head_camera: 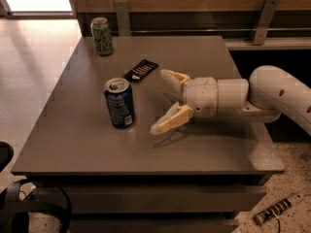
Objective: Pick pepsi can
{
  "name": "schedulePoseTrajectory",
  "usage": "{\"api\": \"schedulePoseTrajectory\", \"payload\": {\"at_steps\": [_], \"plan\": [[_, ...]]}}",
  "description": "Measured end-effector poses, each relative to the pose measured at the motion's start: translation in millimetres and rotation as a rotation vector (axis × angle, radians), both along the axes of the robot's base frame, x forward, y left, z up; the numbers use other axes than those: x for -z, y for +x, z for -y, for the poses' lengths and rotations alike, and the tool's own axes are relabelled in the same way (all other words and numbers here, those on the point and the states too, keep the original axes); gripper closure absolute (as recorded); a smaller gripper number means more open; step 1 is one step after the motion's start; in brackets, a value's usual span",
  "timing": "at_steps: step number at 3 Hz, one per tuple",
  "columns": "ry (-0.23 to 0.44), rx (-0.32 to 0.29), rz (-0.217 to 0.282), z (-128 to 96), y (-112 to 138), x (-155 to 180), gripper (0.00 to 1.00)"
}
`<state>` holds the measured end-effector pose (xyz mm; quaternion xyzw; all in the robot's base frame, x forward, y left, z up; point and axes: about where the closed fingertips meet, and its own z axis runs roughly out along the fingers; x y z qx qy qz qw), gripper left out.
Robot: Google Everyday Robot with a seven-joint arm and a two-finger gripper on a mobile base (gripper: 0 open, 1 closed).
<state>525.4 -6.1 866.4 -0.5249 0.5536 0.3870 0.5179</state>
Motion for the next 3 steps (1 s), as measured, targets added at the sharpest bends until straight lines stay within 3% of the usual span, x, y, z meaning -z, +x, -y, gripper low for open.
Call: {"api": "schedulePoseTrajectory", "payload": {"at_steps": [2,3], "plan": [[0.01,-0.083,-0.023,-50,-7,-4,0.0],[0.006,-0.135,-0.037,-73,-15,-1,0.21]]}}
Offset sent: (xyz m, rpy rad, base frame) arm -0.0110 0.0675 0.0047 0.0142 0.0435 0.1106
